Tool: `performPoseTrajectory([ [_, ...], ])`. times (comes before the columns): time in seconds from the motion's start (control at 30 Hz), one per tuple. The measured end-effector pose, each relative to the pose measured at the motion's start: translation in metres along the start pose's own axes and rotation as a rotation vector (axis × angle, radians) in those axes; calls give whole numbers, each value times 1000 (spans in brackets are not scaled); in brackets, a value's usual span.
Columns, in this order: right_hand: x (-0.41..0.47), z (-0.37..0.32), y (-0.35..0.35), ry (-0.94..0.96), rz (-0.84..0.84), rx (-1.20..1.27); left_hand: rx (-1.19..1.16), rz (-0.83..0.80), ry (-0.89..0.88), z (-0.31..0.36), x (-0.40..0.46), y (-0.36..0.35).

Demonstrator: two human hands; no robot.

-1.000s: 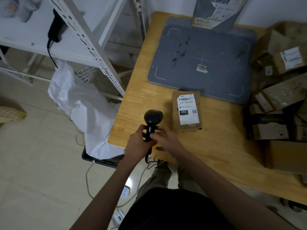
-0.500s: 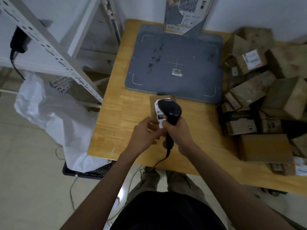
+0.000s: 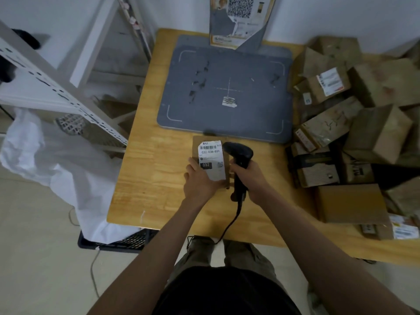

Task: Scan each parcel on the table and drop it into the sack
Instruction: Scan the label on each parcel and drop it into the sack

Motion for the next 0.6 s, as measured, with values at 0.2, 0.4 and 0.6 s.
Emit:
performPoseTrajectory([
  [0.2, -29, 23, 7, -7, -122, -12, 231, 114, -129, -14, -6, -1],
  [0.4, -34, 13, 28, 75, -108, -121, 297, 143, -152, -14, -8, -4],
  [0.6, -32, -5, 34, 276, -68, -434, 370, 116, -199, -16, -2, 12],
])
Point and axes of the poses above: each hand's wrist, its own x-axis towards the middle knuckle, its own y-axis out of the back of the hand, z = x × y, the point moved 1 cm from there along x, towards the middle knuckle, and after that the axes turned 8 degrees about z, right-handed, at the moved point
